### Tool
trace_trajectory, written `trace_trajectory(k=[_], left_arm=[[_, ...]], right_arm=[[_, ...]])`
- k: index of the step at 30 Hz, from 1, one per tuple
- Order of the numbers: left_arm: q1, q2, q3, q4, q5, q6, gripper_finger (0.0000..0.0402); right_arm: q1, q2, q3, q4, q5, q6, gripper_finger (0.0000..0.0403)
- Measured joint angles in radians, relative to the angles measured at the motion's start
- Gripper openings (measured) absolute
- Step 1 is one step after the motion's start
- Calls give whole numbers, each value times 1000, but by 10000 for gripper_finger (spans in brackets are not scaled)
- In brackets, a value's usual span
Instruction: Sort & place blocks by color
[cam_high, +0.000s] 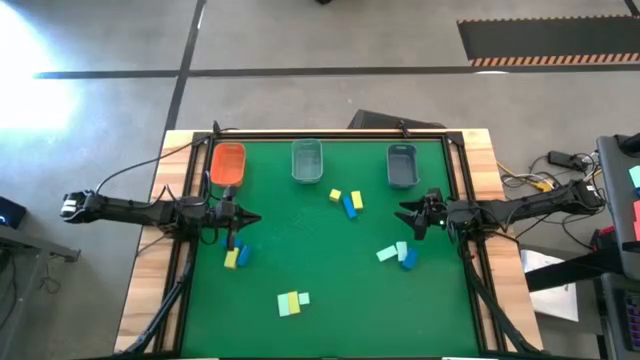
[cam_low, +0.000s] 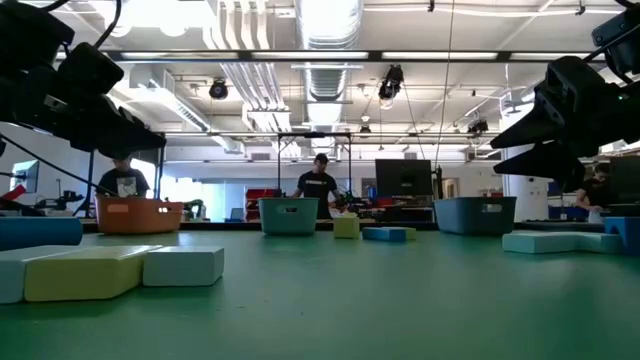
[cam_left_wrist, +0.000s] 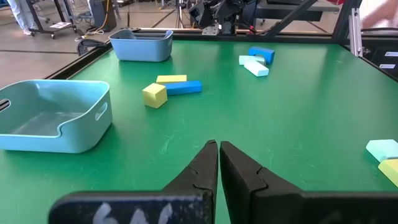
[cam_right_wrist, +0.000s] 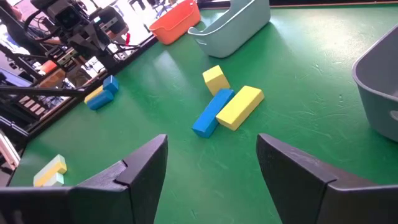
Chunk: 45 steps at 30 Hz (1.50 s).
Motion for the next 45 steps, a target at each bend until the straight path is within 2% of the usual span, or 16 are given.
trace_trajectory(k=[40,42,45], left_arm=[[0,0,0,0,0,0,2],[0,0,0,0,0,0,2],[0,0,0,7,-9,1,2]], right_arm=[[0,0,0,0,0,0,236],[0,0,0,7,23,-16,236],[0,0,0,37,135,-35,236]])
